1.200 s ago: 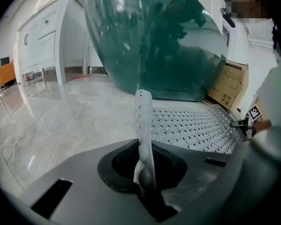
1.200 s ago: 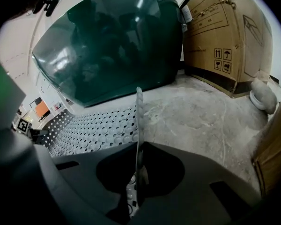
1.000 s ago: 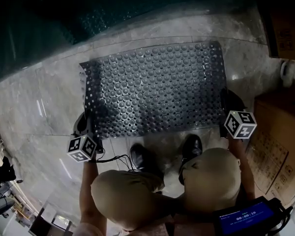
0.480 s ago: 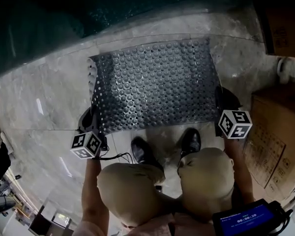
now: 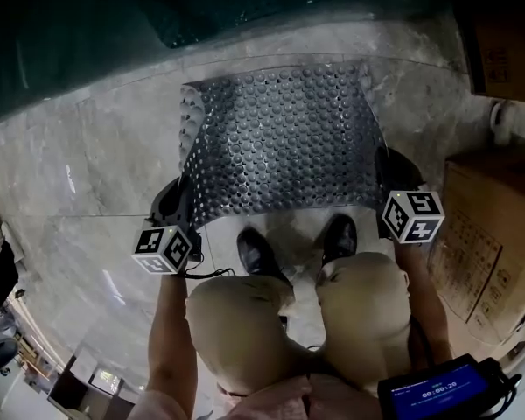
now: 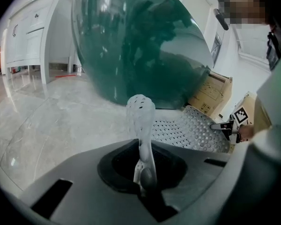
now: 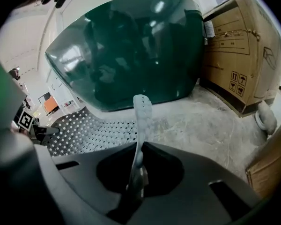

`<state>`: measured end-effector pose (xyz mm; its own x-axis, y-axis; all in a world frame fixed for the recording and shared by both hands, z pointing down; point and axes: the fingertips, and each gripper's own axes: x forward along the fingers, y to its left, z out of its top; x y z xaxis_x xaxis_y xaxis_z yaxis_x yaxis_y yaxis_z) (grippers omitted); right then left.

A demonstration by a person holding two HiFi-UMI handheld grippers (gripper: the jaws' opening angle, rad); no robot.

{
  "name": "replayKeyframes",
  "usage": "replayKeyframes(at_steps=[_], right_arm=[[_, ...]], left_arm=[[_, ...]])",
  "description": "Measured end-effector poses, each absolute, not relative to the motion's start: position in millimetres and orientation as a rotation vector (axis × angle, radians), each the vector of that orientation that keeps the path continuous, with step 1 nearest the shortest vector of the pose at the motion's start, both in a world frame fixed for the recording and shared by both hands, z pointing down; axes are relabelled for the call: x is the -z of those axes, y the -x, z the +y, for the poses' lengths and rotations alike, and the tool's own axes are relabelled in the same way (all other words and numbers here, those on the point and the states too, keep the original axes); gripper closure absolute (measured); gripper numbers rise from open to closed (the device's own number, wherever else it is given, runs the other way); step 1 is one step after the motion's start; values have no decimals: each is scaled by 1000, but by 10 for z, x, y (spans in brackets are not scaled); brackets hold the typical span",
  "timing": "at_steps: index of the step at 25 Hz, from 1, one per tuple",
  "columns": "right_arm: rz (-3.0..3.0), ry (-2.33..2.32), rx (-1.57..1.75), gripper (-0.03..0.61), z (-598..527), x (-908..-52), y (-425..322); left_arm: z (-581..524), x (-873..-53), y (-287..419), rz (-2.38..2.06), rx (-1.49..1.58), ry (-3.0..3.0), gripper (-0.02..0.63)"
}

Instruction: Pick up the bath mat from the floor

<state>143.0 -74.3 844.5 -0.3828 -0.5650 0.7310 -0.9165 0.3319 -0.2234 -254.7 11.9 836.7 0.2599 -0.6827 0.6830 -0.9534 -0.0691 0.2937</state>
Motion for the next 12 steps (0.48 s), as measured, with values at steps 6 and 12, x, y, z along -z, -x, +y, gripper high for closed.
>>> replayKeyframes(at_steps=[6,12], right_arm=[[-2079,-1249,-849,551,-665,-8109,-1270],[-2094,-1185,-843,551,-612,-7794,-1049]], left_arm=[[113,-8098,2381,-1451,-452,-1835,574],[111,-7837,2130,-1388,-432,-1851,574]])
